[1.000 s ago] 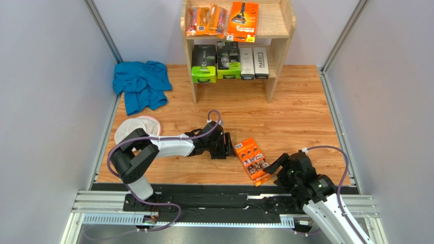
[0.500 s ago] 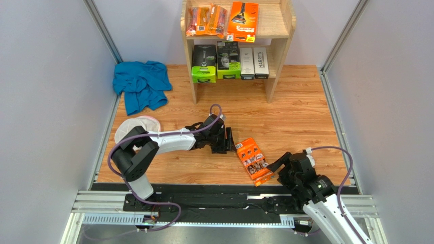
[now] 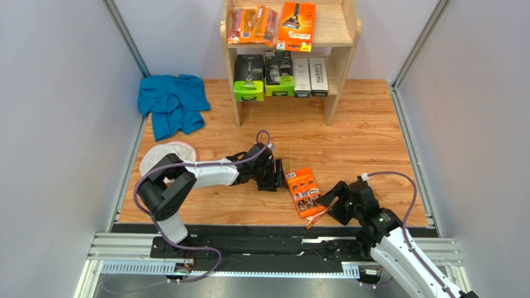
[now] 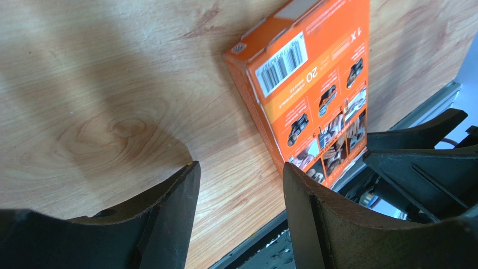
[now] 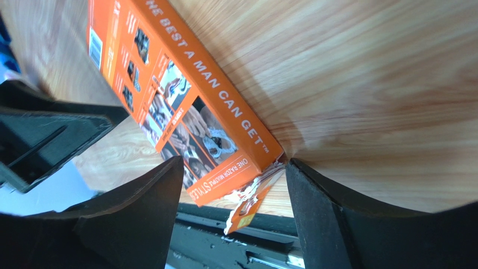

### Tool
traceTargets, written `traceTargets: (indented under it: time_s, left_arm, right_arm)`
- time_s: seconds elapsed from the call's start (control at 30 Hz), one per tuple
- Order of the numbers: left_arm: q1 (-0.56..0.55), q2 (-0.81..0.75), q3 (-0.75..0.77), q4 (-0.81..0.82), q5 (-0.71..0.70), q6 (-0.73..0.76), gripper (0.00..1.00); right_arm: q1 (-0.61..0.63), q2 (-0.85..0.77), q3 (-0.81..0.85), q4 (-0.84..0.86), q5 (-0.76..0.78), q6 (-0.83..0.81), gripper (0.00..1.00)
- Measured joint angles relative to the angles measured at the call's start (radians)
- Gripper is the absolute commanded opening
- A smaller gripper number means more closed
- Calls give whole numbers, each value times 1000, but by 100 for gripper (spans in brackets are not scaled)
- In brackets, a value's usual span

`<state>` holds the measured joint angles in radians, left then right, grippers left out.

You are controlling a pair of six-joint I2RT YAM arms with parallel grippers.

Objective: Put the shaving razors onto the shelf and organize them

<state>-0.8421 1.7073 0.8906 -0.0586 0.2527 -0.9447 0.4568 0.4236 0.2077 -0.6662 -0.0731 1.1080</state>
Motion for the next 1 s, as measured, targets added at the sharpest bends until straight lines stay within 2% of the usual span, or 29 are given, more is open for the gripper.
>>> traceTargets:
  time_s: [0.2,0.47,1.0]
  left_arm:
    - [0,19,-16,36,24,-20,64]
    - [-1,76,-15,151,88,-67,63]
    - [-12,174,10,303,128,-172,55]
  right_arm:
    - [0,58,-25,113,-90,0,69]
    - [0,47,-85,238,-142,58,67]
    - [0,23,-96,265,-175,98,53]
